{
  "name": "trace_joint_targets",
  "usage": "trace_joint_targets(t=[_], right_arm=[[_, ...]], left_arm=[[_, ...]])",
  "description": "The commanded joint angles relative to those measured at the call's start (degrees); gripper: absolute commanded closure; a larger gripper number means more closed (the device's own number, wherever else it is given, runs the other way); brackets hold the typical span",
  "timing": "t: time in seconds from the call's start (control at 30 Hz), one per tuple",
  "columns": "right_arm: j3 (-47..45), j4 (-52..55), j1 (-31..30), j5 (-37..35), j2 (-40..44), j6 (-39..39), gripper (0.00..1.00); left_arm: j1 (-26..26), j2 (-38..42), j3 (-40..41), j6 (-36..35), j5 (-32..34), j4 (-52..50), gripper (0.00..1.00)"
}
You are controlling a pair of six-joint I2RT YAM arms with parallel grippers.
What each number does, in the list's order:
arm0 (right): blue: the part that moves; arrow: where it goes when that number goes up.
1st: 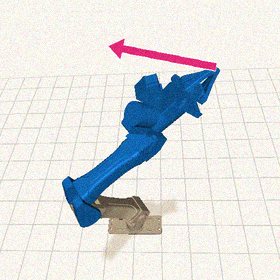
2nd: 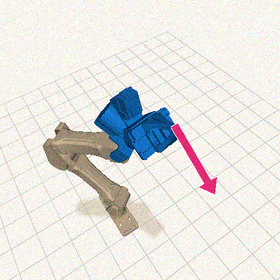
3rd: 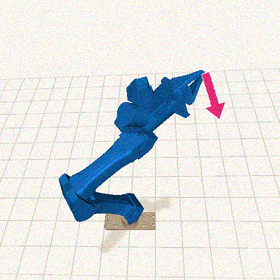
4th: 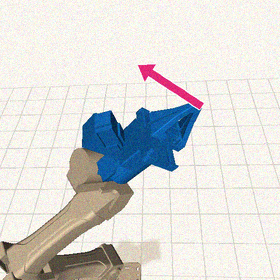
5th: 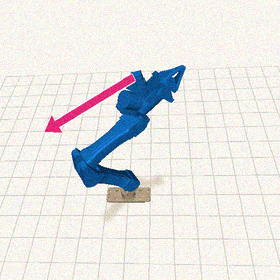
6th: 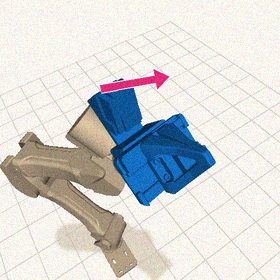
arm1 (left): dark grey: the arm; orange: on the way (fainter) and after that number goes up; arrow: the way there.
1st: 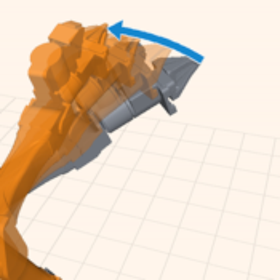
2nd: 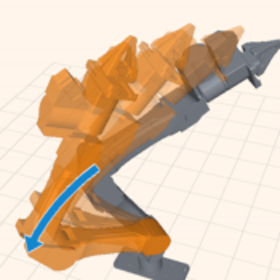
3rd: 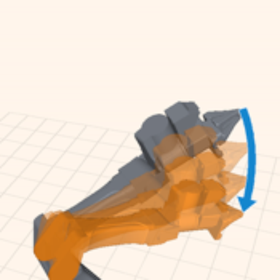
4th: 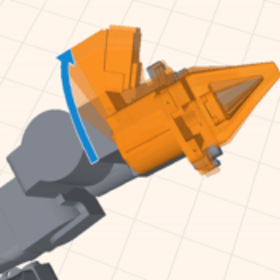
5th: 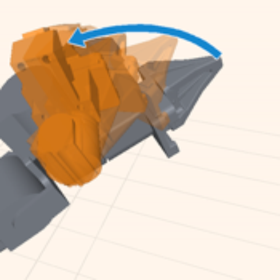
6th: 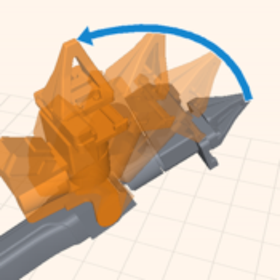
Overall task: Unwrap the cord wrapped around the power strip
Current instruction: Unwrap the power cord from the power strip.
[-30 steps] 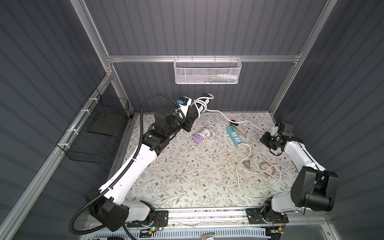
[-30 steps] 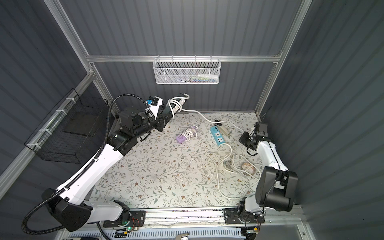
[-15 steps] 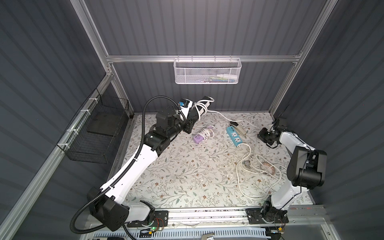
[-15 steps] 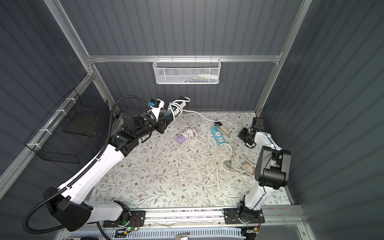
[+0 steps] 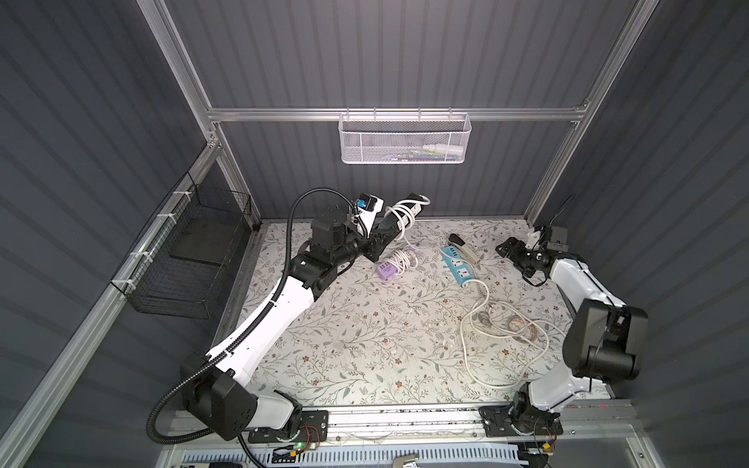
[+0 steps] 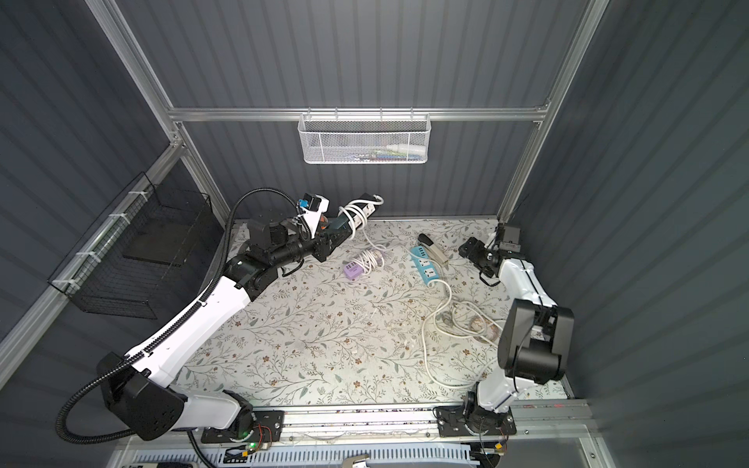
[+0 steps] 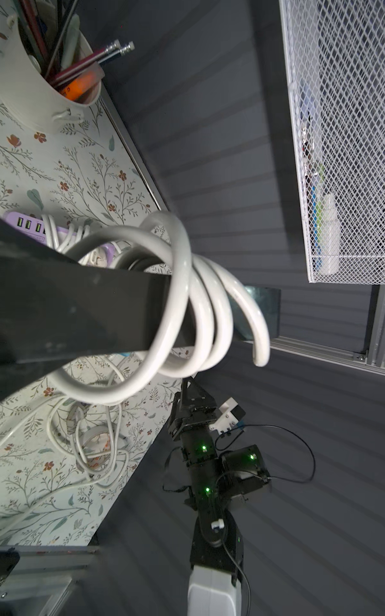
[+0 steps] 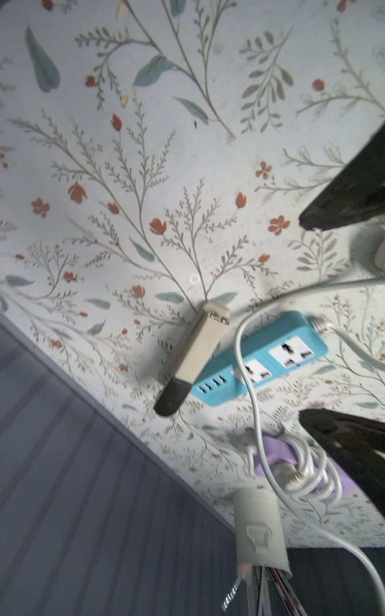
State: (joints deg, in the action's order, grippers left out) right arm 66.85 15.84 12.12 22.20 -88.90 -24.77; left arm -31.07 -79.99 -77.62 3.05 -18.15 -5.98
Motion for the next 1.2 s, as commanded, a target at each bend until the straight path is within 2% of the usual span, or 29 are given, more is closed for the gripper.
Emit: trace_joint_targets(t=[0.0, 0.17, 0.37, 0.5, 0.7, 0.87, 1.0, 1.07, 1.17], right_arm=[[-3.0, -4.9, -3.5, 9.0, 7.1, 3.3, 0.01], [-5.4, -13.3, -14.1, 13.8, 11.7, 7.1, 0.01], [-6.6, -28.4, -22.1, 15.5, 6.8, 5.5, 0.01], [-5.5, -37.3, -26.5, 13.1, 2.4, 6.9, 0.01], [-2.3, -44.2, -33.1, 8.4, -4.6, 11.7, 0.01], [-1.9, -49.0, -35.7, 1.7, -7.1, 14.6, 0.01], [1.0, -49.3, -35.8, 0.8, -10.1, 15.0, 0.02], [2.6, -49.0, -35.7, 0.6, -11.7, 14.9, 0.06], [4.1, -49.2, -35.7, 1.8, -13.4, 13.7, 0.29]], left_arm=[[0.2, -0.7, -2.7, 1.5, -4.4, 3.9, 1.0], [0.2, -1.6, -7.1, 3.2, -5.3, 1.8, 1.0], [0.1, -1.0, -10.2, 6.3, -5.5, -0.4, 1.0], [0.1, -1.0, -11.7, 8.0, -5.7, -1.6, 1.0], [0.0, -1.1, -11.9, 11.1, -7.8, -0.2, 1.0], [0.0, -1.5, -11.7, 13.1, -9.6, 0.7, 1.0], [-0.1, -1.7, -11.0, 15.1, -11.1, 2.3, 1.0], [-0.1, -1.6, -10.8, 15.4, -11.2, 2.7, 1.0], [-0.2, -1.2, -10.7, 15.4, -11.0, 2.8, 1.0]])
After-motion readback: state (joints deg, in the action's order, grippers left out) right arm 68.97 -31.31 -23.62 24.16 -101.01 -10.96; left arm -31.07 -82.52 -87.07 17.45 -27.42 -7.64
